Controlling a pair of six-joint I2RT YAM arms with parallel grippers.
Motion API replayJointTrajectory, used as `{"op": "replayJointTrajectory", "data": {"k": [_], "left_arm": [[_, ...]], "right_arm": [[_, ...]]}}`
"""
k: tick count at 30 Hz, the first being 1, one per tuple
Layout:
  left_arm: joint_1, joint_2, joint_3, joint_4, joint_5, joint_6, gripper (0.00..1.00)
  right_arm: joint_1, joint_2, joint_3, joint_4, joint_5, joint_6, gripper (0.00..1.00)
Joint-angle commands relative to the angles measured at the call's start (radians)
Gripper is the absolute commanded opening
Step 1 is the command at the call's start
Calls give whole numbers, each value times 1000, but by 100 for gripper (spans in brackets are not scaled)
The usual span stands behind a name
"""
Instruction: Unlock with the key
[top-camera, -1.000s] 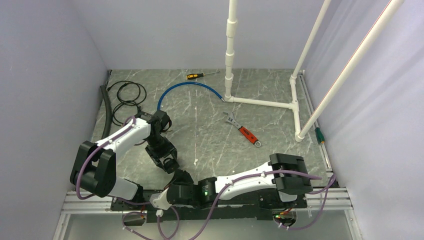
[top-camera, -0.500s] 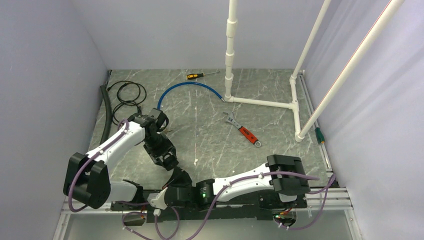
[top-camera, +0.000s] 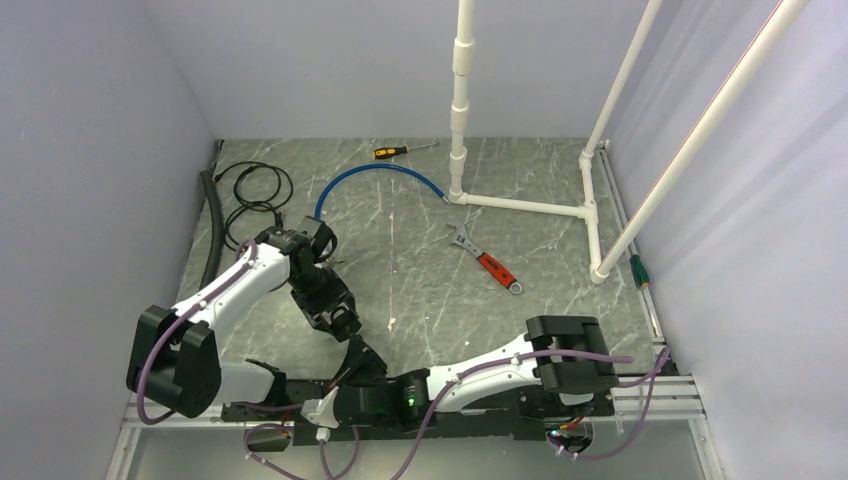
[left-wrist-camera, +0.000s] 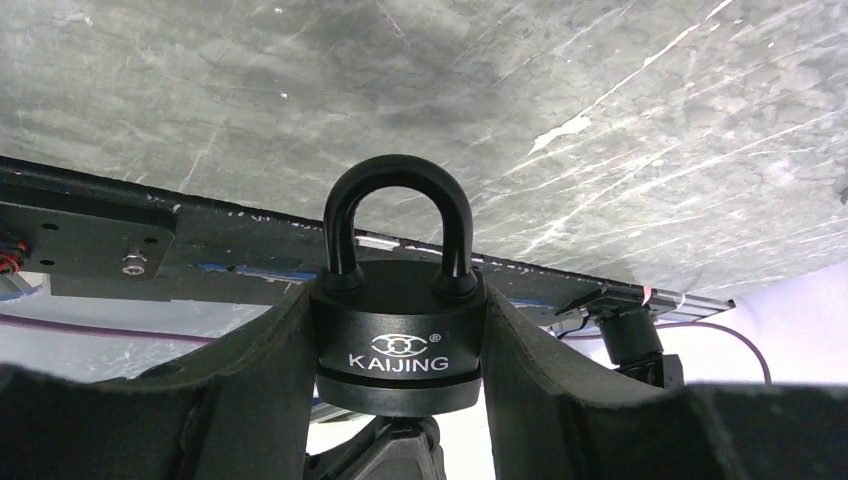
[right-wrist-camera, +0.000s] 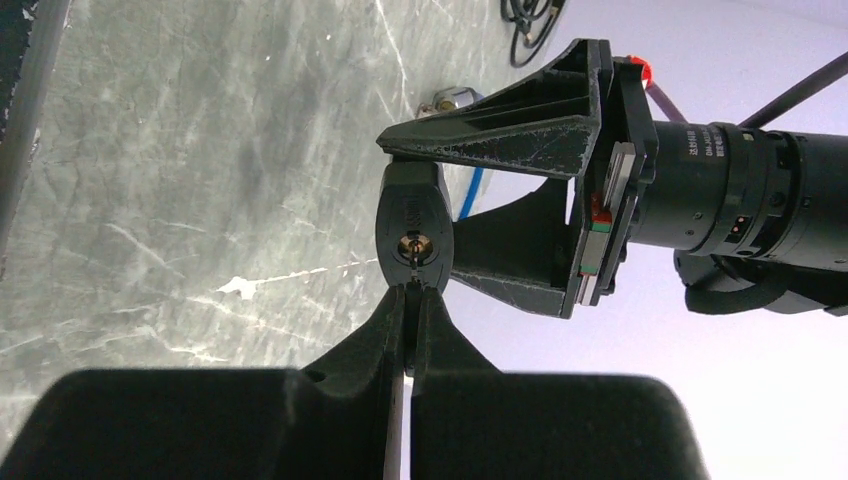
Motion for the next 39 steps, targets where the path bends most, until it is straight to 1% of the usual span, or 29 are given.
{"op": "replayJointTrajectory", "data": {"k": [1,6,10,12,18,21,26,27,29,30,31,32,33,36,39], "left_arm": [[-20,-62,14,-72,284,-1,0],[-21,-103,14,-59,290,-3,0],[-25,-121,23,-77,275,13,0],[-26,-125,18,-72,282,25,0],[-33,-153,26,-73,270,28,0],[-34,-176,31,-78,241,16,0],[-34,-192,32,-73,211,7,0],[-34,-189,36,-80,204,8,0],[-34,-177,46,-92,193,13,0],[-34,-171,52,-98,186,14,0],[-34,-166,58,-105,178,16,0],[-34,-161,62,-110,173,17,0],[-34,-158,64,-110,172,18,0],[-34,-153,62,-100,175,16,0],[-34,-152,66,-96,164,15,0]], "right_arm": [[-13,23,-25,204,-70,-99,0],[-26,30,-57,285,-62,-158,0],[-44,34,-125,453,-45,-275,0],[-53,31,-142,502,-51,-304,0],[-65,30,-136,518,-53,-301,0],[-65,32,-135,522,-45,-294,0],[-64,50,-138,588,-2,-285,0],[-64,51,-131,567,6,-266,6],[-60,39,-125,528,2,-217,28],[-59,31,-128,521,-1,-195,48],[-58,22,-128,508,-2,-182,81],[-55,17,-129,501,1,-172,97],[-52,10,-130,499,5,-168,99],[-33,-7,-157,530,14,-168,100],[-10,-45,-174,493,11,-105,100]]}}
